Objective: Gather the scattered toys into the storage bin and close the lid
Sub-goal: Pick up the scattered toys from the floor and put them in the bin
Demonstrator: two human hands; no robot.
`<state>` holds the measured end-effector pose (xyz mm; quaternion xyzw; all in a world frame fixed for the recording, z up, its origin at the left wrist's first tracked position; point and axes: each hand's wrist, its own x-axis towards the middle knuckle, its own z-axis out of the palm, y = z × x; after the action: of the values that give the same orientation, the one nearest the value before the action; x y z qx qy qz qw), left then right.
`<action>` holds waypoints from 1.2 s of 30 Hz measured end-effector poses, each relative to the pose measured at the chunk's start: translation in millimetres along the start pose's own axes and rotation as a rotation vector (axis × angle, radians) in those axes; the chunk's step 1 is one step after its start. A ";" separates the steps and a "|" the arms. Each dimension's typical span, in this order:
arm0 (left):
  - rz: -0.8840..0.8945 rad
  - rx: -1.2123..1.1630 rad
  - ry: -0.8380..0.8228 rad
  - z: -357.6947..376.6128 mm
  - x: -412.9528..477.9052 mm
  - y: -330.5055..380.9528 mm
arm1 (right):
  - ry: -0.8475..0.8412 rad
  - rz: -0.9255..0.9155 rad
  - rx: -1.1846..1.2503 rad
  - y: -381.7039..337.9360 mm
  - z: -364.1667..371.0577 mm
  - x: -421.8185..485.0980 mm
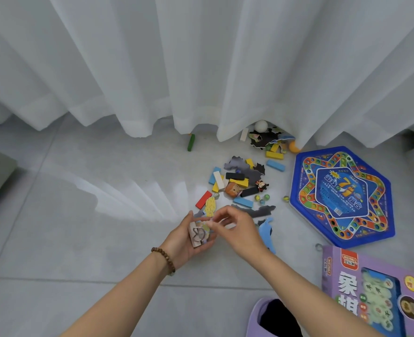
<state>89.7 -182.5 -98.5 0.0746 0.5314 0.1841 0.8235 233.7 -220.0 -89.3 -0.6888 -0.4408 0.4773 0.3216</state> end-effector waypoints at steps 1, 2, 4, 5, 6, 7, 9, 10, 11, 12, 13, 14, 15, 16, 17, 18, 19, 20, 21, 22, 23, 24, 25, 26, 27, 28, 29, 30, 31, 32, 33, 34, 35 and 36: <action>0.012 0.021 0.008 5.2 0.6 1.9 | 0.093 -0.020 -0.128 6.1 -10.9 -0.4; 0.025 0.046 0.026 9.5 1.5 3.6 | 0.175 -0.020 -0.256 15.4 -22.7 -0.9; 0.052 0.103 0.076 16.6 2.9 5.5 | 0.235 0.015 -0.422 36.6 -43.3 -3.2; 0.063 0.128 0.097 19.4 3.6 5.9 | 0.210 0.026 -0.482 47.0 -49.5 -3.9; 0.071 0.142 0.110 21.9 4.2 6.3 | 0.165 0.031 -0.540 55.4 -52.4 -3.5; 0.075 0.140 0.116 24.2 4.9 6.6 | 0.125 0.029 -0.586 61.4 -52.8 -2.8; 0.071 0.118 0.122 27.9 7.2 9.1 | 0.097 0.023 -0.618 68.5 -52.3 0.9; 0.067 0.112 0.125 29.5 7.9 11.2 | 0.107 0.023 -0.608 69.6 -52.7 3.3; 0.067 0.117 0.134 31.0 9.3 13.5 | 0.128 0.033 -0.569 69.7 -53.6 6.1; 0.071 0.129 0.145 32.7 10.4 16.1 | 0.168 0.055 -0.473 68.1 -55.6 9.2; 0.075 0.145 0.153 34.9 11.7 18.8 | 0.223 0.097 -0.298 65.9 -58.4 12.8; 0.080 0.163 0.160 37.4 12.2 21.9 | 0.281 0.161 -0.063 61.7 -63.1 16.6; 0.088 0.180 0.167 40.3 12.3 24.8 | 0.321 0.237 0.193 55.4 -69.2 20.5; 0.098 0.192 0.172 43.2 11.9 27.4 | 0.335 0.306 0.431 47.6 -75.8 24.4; 0.108 0.198 0.175 45.3 12.4 29.3 | 0.340 0.346 0.639 40.9 -82.3 28.7; 0.112 0.201 0.177 46.7 13.0 30.7 | 0.349 0.361 0.785 35.8 -88.4 32.8; 0.111 0.207 0.183 46.9 14.3 31.5 | 0.361 0.361 0.837 32.2 -92.8 36.8; 0.108 0.216 0.188 46.2 14.6 32.4 | 0.372 0.350 0.782 29.6 -94.8 39.6; 0.103 0.225 0.193 45.1 15.3 32.9 | 0.381 0.329 0.628 28.3 -94.2 40.9; 0.098 0.232 0.197 43.9 15.3 33.8 | 0.388 0.291 0.425 29.7 -92.0 40.9; 0.091 0.241 0.204 42.3 15.8 34.7 | 0.395 0.233 0.218 34.4 -89.1 41.1; 0.087 0.246 0.211 40.9 15.9 36.2 | 0.395 0.176 0.030 40.0 -86.6 41.4; 0.088 0.252 0.217 39.9 15.9 37.6 | 0.389 0.137 -0.124 46.1 -84.2 41.7; 0.093 0.260 0.221 39.5 15.5 39.3 | 0.376 0.114 -0.238 52.1 -82.5 42.0; 0.097 0.268 0.223 39.0 15.7 41.1 | 0.358 0.105 -0.311 56.8 -81.2 43.2; 0.099 0.268 0.228 38.8 16.1 42.9 | 0.335 0.102 -0.350 59.7 -80.5 44.7; 0.098 0.267 0.239 38.0 17.3 44.7 | 0.311 0.097 -0.365 61.2 -79.8 46.6; 0.095 0.265 0.250 37.8 18.2 46.4 | 0.289 0.087 -0.369 62.7 -79.2 47.9; 0.092 0.264 0.261 37.7 19.9 47.7 | 0.272 0.075 -0.368 64.0 -78.8 49.0; 0.091 0.266 0.267 38.7 21.0 49.0 | 0.262 0.062 -0.368 65.0 -78.5 49.7; 0.093 0.271 0.274 39.0 23.2 50.1 | 0.255 0.050 -0.373 66.0 -78.2 50.0; 0.096 0.273 0.279 40.3 24.5 51.3 | 0.249 0.038 -0.387 67.6 -77.8 50.6; 0.095 0.273 0.283 42.4 25.2 51.7 | 0.241 0.024 -0.410 69.7 -77.2 51.4; 0.091 0.268 0.283 44.4 25.6 52.2 | 0.231 0.008 -0.442 71.4 -76.5 51.9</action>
<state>127.5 -121.4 -84.8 0.1810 0.6575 0.1575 0.7142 335.2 -203.2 -144.6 -0.7940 -0.4921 0.2888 0.2096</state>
